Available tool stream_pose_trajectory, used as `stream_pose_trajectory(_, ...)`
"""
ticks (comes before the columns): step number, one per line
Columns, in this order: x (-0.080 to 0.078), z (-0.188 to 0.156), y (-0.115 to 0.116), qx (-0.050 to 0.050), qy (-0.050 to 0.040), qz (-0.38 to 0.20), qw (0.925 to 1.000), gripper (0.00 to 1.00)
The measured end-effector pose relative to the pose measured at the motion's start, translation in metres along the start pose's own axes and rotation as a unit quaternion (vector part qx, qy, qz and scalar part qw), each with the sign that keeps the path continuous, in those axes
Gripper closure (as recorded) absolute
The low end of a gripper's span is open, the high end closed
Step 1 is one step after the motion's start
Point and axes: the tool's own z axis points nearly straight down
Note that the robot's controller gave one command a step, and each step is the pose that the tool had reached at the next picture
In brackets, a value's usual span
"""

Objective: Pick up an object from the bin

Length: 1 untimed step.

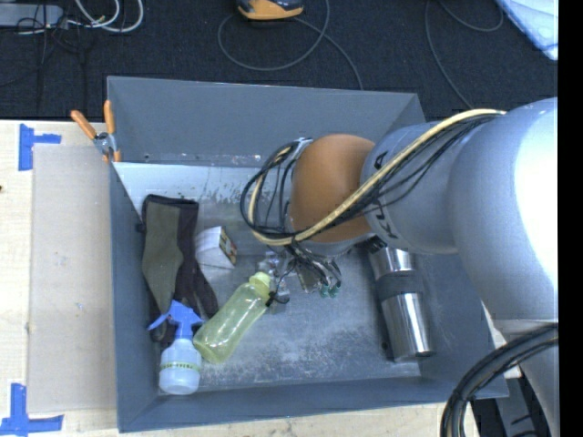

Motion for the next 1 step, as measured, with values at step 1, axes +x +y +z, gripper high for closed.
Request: stream_pose_trajectory(1, -0.0148, -0.183, 0.0229, 0.0, -0.0047, -0.012, 0.9999, 1.0)
